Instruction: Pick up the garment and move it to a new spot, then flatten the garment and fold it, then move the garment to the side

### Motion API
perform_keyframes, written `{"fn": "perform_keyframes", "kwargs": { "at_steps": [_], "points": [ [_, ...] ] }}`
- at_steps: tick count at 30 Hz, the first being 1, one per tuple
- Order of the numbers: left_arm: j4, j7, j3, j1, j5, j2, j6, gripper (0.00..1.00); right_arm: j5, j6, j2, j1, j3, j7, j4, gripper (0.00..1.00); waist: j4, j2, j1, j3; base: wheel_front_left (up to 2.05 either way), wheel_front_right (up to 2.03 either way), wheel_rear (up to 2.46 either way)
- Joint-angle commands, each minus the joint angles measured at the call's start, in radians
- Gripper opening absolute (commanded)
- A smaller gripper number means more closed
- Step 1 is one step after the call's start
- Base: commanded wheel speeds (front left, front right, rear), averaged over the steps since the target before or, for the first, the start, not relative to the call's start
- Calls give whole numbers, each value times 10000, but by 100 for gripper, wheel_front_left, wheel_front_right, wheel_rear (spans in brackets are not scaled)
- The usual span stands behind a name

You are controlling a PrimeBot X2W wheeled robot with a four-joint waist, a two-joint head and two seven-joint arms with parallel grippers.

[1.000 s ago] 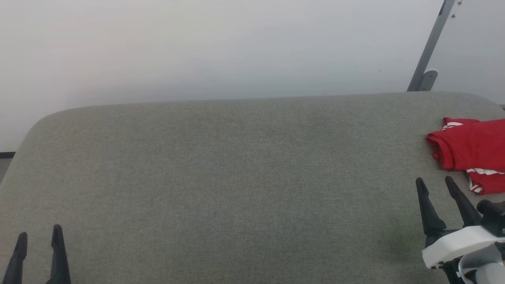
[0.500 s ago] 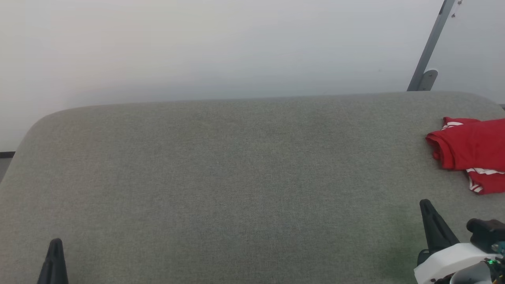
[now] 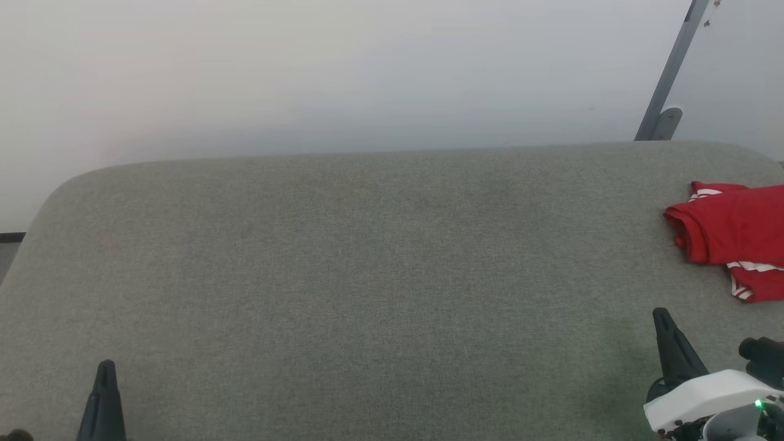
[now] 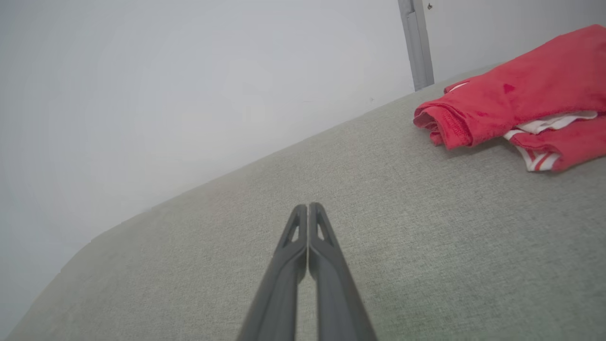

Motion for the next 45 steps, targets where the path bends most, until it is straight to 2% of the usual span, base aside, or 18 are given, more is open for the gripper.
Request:
{"fn": "perform_keyframes", "kwargs": {
  "at_steps": [1, 25, 45],
  "points": [
    [-55, 136, -32, -349, -504, 54, -7, 0, 454, -2, 6, -313, -110, 130, -242, 0, 7, 0, 0, 5, 0, 0, 0],
    [512, 1018, -445, -1201, -3348, -256, -16, 0, 3245, -5, 516, -429, -465, 1001, -518, 0, 85, 0, 0, 68, 0, 0, 0],
    [914, 1643, -731, -1796, -5298, -470, -24, 0, 5180, -8, 880, -508, -718, 1618, -699, 0, 153, 0, 0, 122, 0, 0, 0]
  ]
}}
